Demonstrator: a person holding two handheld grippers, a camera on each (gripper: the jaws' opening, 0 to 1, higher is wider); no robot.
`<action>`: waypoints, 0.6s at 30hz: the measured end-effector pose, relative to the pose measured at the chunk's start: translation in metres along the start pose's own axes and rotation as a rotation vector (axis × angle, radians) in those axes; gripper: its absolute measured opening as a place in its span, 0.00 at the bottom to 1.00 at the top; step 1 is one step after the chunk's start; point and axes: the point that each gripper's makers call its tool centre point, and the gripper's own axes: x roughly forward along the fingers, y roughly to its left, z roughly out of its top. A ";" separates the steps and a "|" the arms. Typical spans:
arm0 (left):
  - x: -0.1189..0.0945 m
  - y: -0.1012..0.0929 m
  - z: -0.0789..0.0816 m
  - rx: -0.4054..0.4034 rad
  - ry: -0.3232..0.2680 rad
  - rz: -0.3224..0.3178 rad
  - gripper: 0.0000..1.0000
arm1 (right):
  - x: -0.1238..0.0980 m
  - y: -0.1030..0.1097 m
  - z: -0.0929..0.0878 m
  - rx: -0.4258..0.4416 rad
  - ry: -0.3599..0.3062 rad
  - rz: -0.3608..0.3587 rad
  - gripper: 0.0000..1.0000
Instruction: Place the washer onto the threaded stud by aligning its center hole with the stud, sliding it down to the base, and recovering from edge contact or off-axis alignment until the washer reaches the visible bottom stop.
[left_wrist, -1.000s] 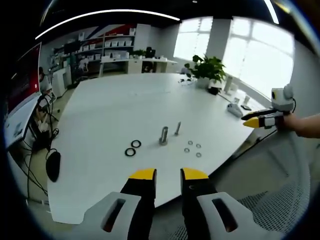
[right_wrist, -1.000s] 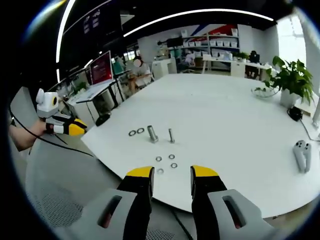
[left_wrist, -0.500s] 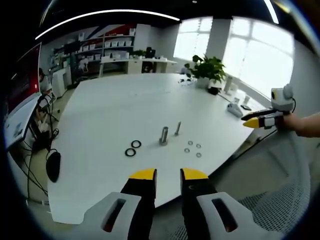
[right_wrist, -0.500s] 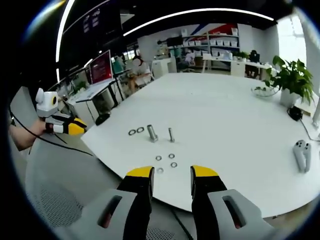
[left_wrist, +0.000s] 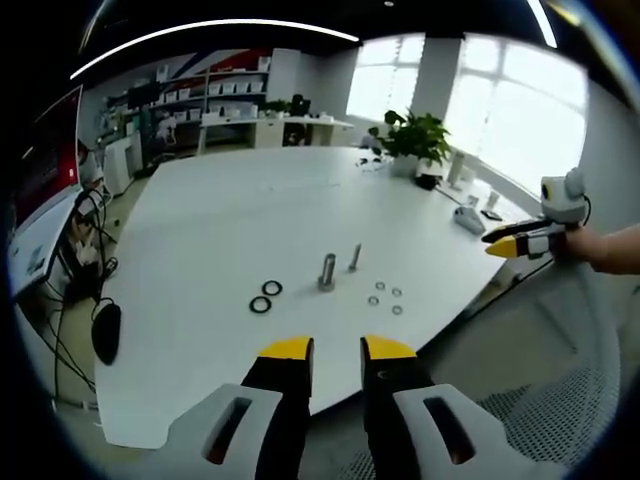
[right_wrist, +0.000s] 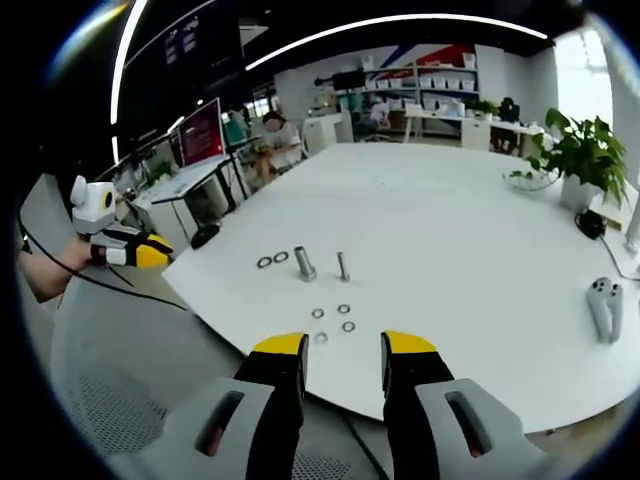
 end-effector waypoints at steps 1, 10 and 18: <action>0.000 0.000 0.000 0.000 0.000 0.000 0.16 | 0.000 0.000 0.000 -0.001 0.001 0.000 0.31; 0.000 0.001 0.000 0.000 -0.002 0.003 0.16 | 0.000 0.000 0.000 0.000 0.002 -0.002 0.31; 0.000 0.000 0.000 0.005 0.003 -0.002 0.16 | 0.000 0.000 -0.002 -0.002 0.011 -0.004 0.31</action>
